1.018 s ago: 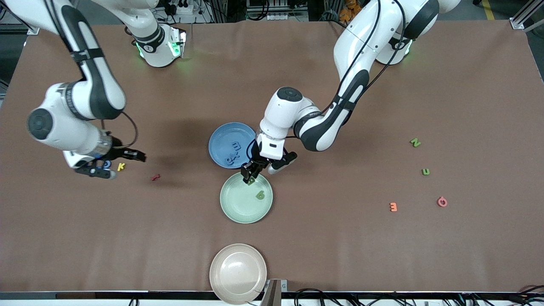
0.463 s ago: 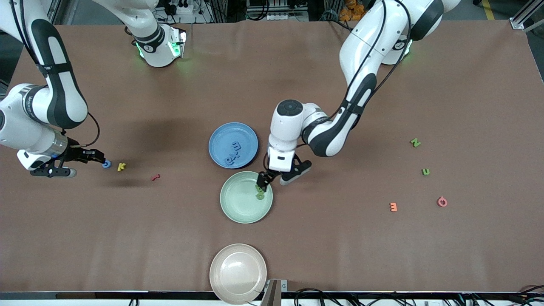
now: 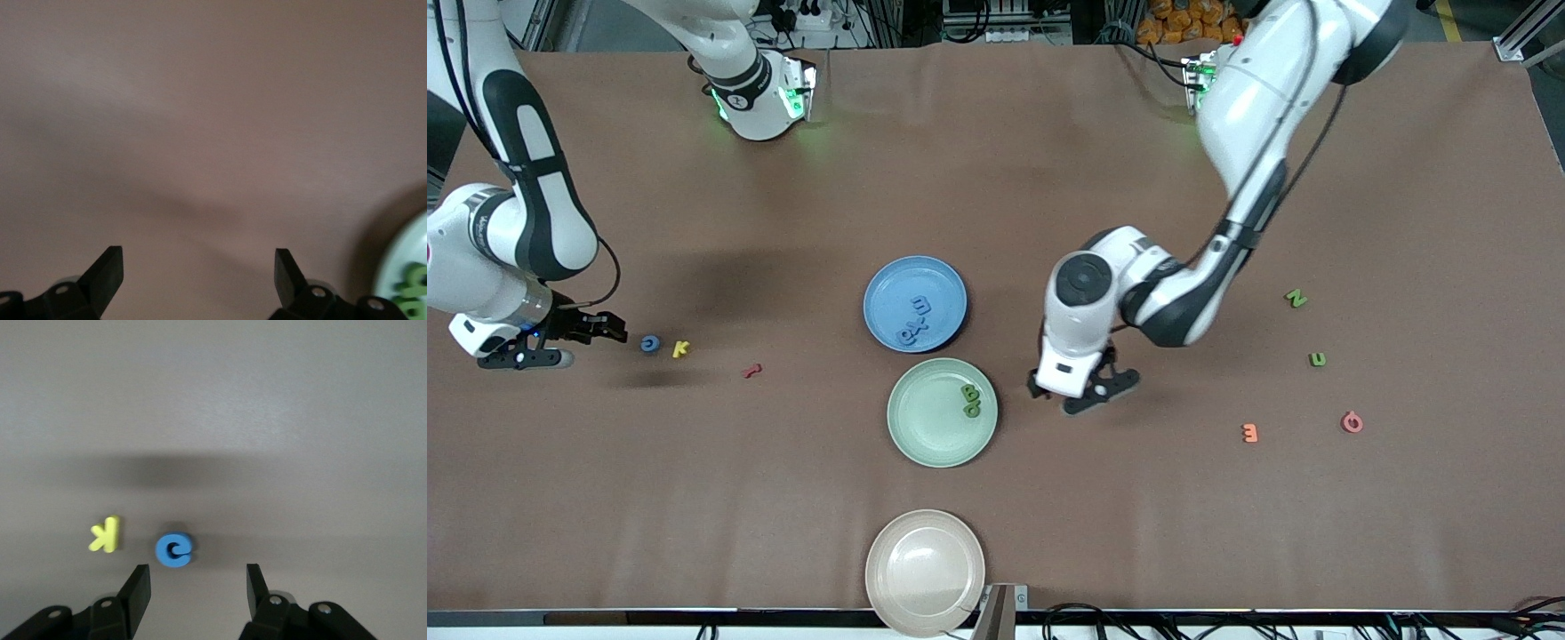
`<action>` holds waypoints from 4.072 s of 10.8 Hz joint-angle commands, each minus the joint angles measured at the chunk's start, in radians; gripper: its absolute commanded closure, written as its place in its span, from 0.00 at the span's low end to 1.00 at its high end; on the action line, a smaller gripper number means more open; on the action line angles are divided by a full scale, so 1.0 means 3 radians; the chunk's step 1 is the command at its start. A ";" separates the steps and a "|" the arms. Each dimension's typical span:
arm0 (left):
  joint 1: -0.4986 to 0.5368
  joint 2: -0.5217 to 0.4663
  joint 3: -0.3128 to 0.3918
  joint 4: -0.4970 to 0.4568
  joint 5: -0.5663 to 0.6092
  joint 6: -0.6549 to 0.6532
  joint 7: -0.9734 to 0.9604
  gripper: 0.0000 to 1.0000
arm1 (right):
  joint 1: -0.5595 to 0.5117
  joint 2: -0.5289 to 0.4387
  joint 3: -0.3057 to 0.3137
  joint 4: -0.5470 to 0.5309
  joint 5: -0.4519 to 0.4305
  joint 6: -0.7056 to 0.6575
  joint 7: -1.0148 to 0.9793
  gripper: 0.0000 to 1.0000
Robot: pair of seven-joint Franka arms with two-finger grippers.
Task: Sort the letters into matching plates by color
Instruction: 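Grasp the blue c with the right gripper while the left gripper withdraws, then carry the blue c to the blue plate while the left gripper grasps green n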
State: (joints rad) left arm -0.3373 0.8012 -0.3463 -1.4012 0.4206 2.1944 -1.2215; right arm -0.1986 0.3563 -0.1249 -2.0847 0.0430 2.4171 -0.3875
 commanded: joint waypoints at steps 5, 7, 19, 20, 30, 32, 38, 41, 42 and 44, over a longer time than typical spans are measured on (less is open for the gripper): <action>0.1312 -0.0221 -0.0671 -0.0395 0.0065 -0.0673 0.0871 0.00 | 0.0028 0.0367 0.0022 -0.0031 0.0256 0.0472 -0.0048 0.39; 0.1568 -0.0587 -0.0783 -0.1042 0.0071 -0.0139 0.0866 0.00 | 0.0043 0.0382 0.0023 -0.0041 0.0311 0.0472 -0.0038 0.38; 0.2423 -0.0780 -0.0758 -0.1799 0.0347 0.0764 0.2127 0.00 | 0.0074 0.0397 0.0023 -0.0271 0.0476 0.0655 -0.0068 0.54; 0.2423 -0.0713 -0.0728 -0.1717 0.0342 0.0744 0.2235 0.00 | 0.0089 0.0418 0.0023 -0.0271 0.0476 0.0676 -0.0069 0.70; 0.2678 -0.0671 -0.0344 -0.1787 0.0326 0.0498 0.3191 0.00 | 0.0340 0.0305 0.0272 0.0388 0.0470 -0.0310 0.0972 1.00; 0.2750 -0.0748 -0.0349 -0.1900 0.0341 0.0498 0.3248 0.00 | 0.0452 0.0326 0.0481 0.0500 0.0470 -0.0316 0.1580 1.00; 0.2934 -0.0779 -0.0364 -0.2094 0.0357 0.0605 0.3264 0.00 | 0.1238 0.0464 0.0708 0.0578 0.0440 -0.0080 0.3115 1.00; 0.3026 -0.0779 -0.0374 -0.2181 0.0357 0.0790 0.3330 0.45 | 0.1647 0.0515 0.0708 0.0562 0.0450 0.0047 0.3622 1.00; 0.3021 -0.0779 -0.0375 -0.2166 0.0357 0.0790 0.3330 0.99 | 0.1765 0.0525 0.0708 0.0557 0.0450 0.0053 0.3755 1.00; 0.3011 -0.0779 -0.0380 -0.2155 0.0352 0.0795 0.3325 1.00 | 0.1975 0.0525 0.0713 0.0557 0.0450 0.0048 0.4092 1.00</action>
State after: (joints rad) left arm 0.5515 0.5892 -0.4552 -2.0193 0.5060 2.4156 -0.2351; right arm 0.3380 0.5058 0.0931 -1.9271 0.1733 2.4265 0.7390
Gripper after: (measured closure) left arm 0.339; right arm 0.656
